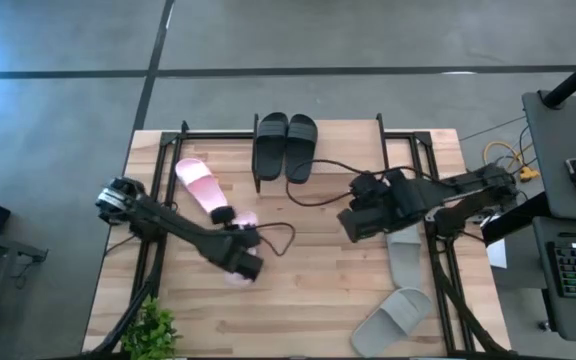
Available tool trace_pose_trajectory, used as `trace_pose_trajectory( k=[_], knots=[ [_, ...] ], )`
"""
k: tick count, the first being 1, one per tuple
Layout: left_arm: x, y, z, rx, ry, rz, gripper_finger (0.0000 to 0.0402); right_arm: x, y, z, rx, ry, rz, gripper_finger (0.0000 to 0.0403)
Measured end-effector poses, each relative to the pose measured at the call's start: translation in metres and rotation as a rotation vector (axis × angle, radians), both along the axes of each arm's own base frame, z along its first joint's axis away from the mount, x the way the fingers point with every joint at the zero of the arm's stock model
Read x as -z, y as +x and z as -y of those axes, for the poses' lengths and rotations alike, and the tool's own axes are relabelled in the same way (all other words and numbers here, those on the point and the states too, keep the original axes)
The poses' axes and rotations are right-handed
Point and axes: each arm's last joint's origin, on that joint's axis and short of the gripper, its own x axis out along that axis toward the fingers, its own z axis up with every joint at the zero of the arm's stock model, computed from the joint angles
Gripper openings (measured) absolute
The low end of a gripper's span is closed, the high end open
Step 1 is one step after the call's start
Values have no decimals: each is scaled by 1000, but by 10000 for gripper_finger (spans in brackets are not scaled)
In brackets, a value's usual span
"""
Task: Pick and place slides into the shelf
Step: Put the bottom pink slide on the shelf
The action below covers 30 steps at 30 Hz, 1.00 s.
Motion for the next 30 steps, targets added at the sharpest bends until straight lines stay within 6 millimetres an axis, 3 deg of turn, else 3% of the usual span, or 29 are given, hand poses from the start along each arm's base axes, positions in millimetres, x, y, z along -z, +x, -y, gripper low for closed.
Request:
trace_pose_trajectory(
  k=[7,14,19,24,30],
  knots=[
    [-9,54,-11,51,72,18,0,-22,-29,-6,2,8,144,121],
    [-5,101,-22,104,91,33,0,-46,-66,9,28,-7,287,104],
    [-1,128,-25,146,96,41,0,-48,-90,18,73,11,357,93],
    [-1,150,-23,199,102,65,0,-40,-95,20,88,16,346,84],
    [5,165,-25,217,100,100,0,-32,-86,16,70,13,290,77]
  ],
)
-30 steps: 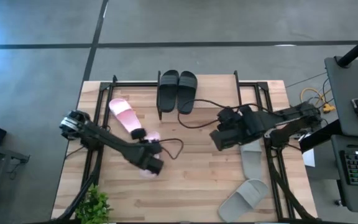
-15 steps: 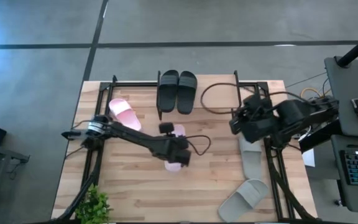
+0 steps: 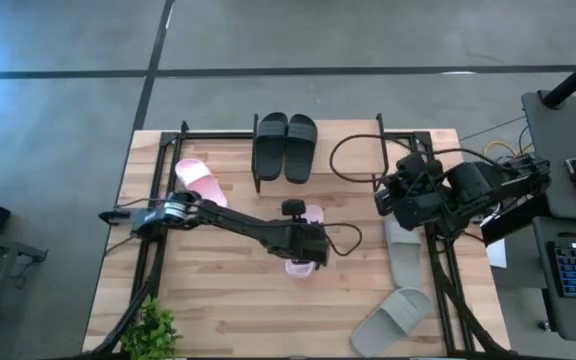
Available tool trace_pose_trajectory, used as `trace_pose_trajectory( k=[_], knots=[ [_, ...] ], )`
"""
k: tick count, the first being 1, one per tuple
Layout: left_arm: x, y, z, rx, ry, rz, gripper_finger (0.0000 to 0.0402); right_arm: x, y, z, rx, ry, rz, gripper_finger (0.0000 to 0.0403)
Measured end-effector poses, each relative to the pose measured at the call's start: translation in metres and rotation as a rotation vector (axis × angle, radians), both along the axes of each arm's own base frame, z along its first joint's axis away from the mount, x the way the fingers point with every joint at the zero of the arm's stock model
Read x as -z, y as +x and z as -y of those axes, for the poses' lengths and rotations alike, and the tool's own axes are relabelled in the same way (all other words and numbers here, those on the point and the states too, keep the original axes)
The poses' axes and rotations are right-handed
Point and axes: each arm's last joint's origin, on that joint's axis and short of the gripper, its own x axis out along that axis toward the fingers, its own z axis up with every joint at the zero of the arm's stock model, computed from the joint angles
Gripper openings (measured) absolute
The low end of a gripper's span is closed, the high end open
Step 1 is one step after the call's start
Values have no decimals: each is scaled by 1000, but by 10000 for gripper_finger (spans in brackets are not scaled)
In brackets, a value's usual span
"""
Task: Pick and place slides into the shelf
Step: Put the bottom pink slide on the shelf
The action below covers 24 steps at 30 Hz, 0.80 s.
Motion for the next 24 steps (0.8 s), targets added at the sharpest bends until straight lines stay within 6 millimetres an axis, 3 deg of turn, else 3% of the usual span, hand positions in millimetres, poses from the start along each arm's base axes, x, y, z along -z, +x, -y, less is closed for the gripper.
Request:
trace_pose_trajectory(
  k=[5,12,18,24],
  knots=[
    [13,4,-7,3,-127,-40,24,3,6,-2,-7,-7,-25,79],
    [13,6,-2,30,-208,-25,122,5,8,-4,-10,12,-33,86],
    [-19,-3,0,67,-335,21,199,5,8,-4,-10,19,-33,80],
    [-60,-22,2,80,-374,92,227,6,8,-6,-53,29,-65,78]
  ],
)
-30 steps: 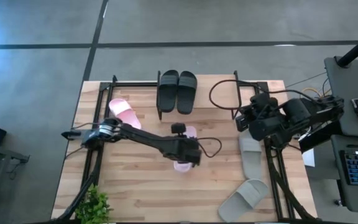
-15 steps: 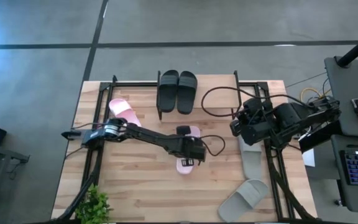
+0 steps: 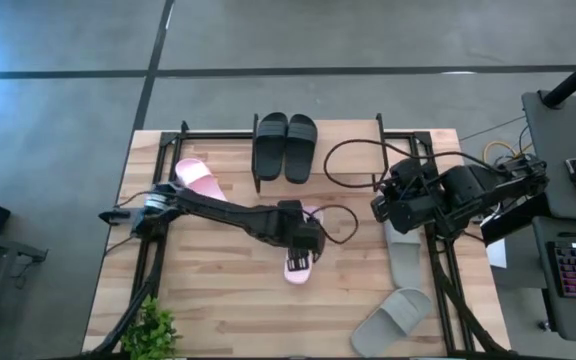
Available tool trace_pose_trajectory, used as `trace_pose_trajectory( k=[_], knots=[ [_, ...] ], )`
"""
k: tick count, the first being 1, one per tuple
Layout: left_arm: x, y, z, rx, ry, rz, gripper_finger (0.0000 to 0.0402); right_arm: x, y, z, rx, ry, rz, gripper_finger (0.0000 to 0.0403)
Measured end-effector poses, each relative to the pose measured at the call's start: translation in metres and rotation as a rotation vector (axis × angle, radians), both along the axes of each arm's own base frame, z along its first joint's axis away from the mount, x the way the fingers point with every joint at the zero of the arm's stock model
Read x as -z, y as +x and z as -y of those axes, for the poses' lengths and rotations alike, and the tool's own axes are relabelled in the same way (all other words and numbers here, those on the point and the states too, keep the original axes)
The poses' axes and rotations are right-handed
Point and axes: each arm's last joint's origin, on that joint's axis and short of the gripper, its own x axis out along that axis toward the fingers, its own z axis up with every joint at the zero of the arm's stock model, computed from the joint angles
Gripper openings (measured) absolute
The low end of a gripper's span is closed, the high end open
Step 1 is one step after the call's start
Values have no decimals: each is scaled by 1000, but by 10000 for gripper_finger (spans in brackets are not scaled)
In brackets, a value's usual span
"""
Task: Pick and place slides into the shelf
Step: Put the bottom pink slide on the shelf
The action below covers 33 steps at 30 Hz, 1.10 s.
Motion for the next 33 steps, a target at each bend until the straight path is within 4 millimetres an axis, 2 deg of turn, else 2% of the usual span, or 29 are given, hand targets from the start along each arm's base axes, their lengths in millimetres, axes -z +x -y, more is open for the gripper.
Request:
trace_pose_trajectory(
  k=[3,6,9,17,23,27,33],
  knots=[
    [-22,-23,5,17,12,-15,228,3,2,-8,-82,-13,-47,79],
    [-30,-48,14,17,42,-14,228,10,8,-22,-154,-38,-95,76],
    [-29,-77,18,-26,51,-5,228,24,21,-40,-222,-78,-171,73],
    [-13,-170,30,-238,-99,119,228,83,71,-85,-318,-186,-359,87],
    [-7,-230,33,-318,-245,290,228,110,103,-103,-317,-162,-258,130],
    [-2,-254,28,-329,-300,348,228,122,124,-102,-324,-143,-213,172],
    [-2,-272,16,-282,-310,377,228,142,141,-95,-328,-168,-272,223]
  ],
)
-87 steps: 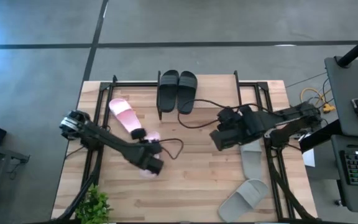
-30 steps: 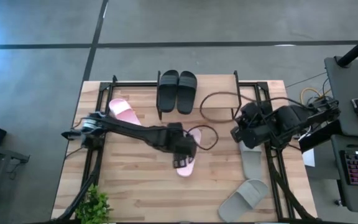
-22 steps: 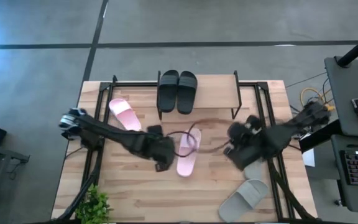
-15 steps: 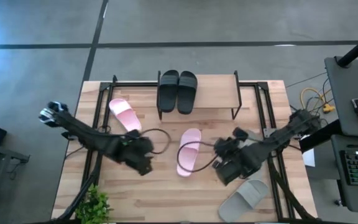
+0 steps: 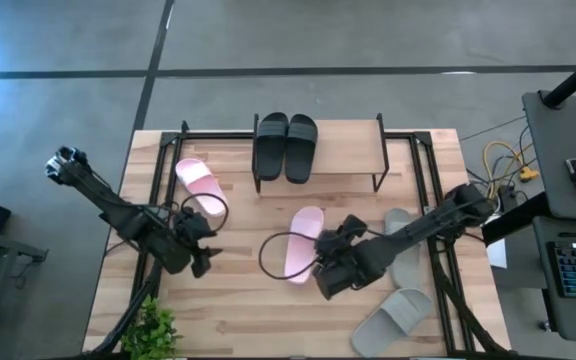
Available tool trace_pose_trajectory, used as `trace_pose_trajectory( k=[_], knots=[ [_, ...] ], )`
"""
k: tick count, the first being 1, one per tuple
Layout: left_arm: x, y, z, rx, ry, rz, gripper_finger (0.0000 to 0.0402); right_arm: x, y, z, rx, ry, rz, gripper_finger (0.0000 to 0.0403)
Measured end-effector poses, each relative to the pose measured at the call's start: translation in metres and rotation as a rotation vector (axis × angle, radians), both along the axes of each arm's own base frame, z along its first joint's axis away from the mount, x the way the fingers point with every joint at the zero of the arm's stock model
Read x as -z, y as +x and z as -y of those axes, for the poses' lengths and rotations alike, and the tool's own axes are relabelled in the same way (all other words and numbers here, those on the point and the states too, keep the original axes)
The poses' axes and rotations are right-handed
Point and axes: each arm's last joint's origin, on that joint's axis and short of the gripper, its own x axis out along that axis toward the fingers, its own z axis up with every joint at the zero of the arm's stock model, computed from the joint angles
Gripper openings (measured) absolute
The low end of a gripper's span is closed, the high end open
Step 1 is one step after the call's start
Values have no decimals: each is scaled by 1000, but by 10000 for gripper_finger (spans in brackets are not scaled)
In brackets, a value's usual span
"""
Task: Pick and place slides into the shelf
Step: Put the bottom pink slide on the shelf
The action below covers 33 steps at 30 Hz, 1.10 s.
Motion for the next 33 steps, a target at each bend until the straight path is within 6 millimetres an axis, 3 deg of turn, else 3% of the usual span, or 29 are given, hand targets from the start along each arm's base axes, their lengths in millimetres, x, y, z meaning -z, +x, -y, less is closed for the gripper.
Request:
trace_pose_trajectory(
  k=[9,14,20,25,33],
  knots=[
    [-3,-16,-13,103,91,44,228,37,26,-10,-114,-90,-144,244],
    [-6,-20,-16,125,118,63,228,42,43,-10,-89,-85,-136,244],
    [-8,-21,-20,74,160,102,228,52,58,14,-22,-84,-165,245],
    [-9,-21,-22,54,155,108,228,61,66,36,22,19,-223,230],
    [-9,-20,-22,50,158,106,228,63,72,50,-23,21,-270,202]
  ],
)
